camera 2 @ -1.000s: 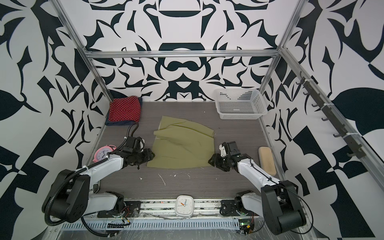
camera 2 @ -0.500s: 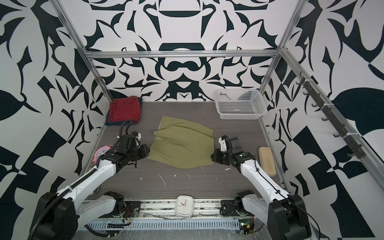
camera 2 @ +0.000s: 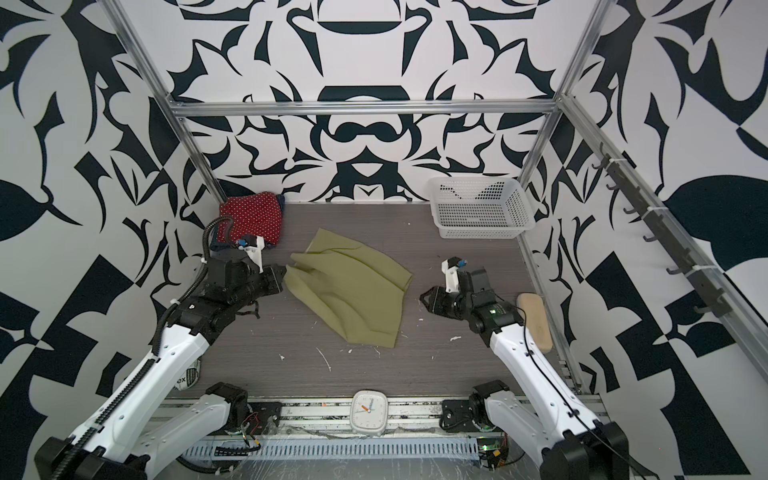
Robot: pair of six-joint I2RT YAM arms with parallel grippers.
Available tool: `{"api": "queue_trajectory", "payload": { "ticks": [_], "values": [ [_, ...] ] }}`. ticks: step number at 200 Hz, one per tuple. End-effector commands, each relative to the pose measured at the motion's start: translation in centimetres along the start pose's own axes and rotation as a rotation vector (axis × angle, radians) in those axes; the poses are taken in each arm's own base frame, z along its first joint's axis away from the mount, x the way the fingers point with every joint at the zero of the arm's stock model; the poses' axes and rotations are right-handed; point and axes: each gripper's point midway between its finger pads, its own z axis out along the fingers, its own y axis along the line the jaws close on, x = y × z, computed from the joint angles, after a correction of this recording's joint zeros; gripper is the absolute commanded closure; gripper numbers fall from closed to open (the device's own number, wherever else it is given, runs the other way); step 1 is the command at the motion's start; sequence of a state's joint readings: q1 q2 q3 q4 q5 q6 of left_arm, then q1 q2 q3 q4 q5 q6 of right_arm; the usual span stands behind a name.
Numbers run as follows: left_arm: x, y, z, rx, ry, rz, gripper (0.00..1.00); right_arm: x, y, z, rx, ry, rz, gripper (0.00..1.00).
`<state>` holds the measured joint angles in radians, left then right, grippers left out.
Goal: Fold and stack the skirts
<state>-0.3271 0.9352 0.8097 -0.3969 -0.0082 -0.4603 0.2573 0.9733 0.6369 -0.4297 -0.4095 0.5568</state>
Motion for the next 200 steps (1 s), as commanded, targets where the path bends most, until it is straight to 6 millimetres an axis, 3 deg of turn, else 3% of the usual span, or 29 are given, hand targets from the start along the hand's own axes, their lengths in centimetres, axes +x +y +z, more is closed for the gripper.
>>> {"api": "queue_trajectory", "payload": {
  "ticks": [1, 34, 78, 124, 138, 158, 172, 200],
  "values": [
    [3.3, 2.0, 0.9, -0.048, 0.069, -0.025, 1.00, 4.1, -1.2, 3.0, -0.050, 0.108, 0.063, 0.62],
    [4.1, 2.9, 0.6, -0.067, 0.048, -0.037, 1.00, 6.9, 0.7, 4.5, -0.135, 0.128, -0.052, 0.44],
    [4.9, 3.6, 1.3, -0.086, 0.053, -0.040, 1.00, 9.8, 0.8, 7.3, -0.202, 0.174, -0.119, 0.42],
    [5.1, 3.9, 1.6, -0.105, 0.066, -0.027, 1.00, 10.8, 3.8, 9.7, -0.277, 0.211, -0.193, 0.43],
    [5.1, 4.1, 1.5, -0.115, 0.063, -0.022, 1.00, 11.4, 4.3, 10.4, -0.278, 0.232, -0.207, 0.51],
    [5.2, 4.4, 1.4, -0.122, 0.059, -0.021, 1.00, 11.5, 4.5, 11.1, -0.272, 0.244, -0.194, 0.85],
    [5.1, 4.4, 1.2, -0.127, 0.051, -0.022, 1.00, 10.9, 5.2, 10.8, -0.282, 0.231, -0.169, 1.00],
    [3.1, 4.3, -0.7, -0.145, -0.033, -0.003, 1.00, 7.7, 8.9, 7.2, -0.303, 0.163, -0.187, 1.00]
  ]
}}
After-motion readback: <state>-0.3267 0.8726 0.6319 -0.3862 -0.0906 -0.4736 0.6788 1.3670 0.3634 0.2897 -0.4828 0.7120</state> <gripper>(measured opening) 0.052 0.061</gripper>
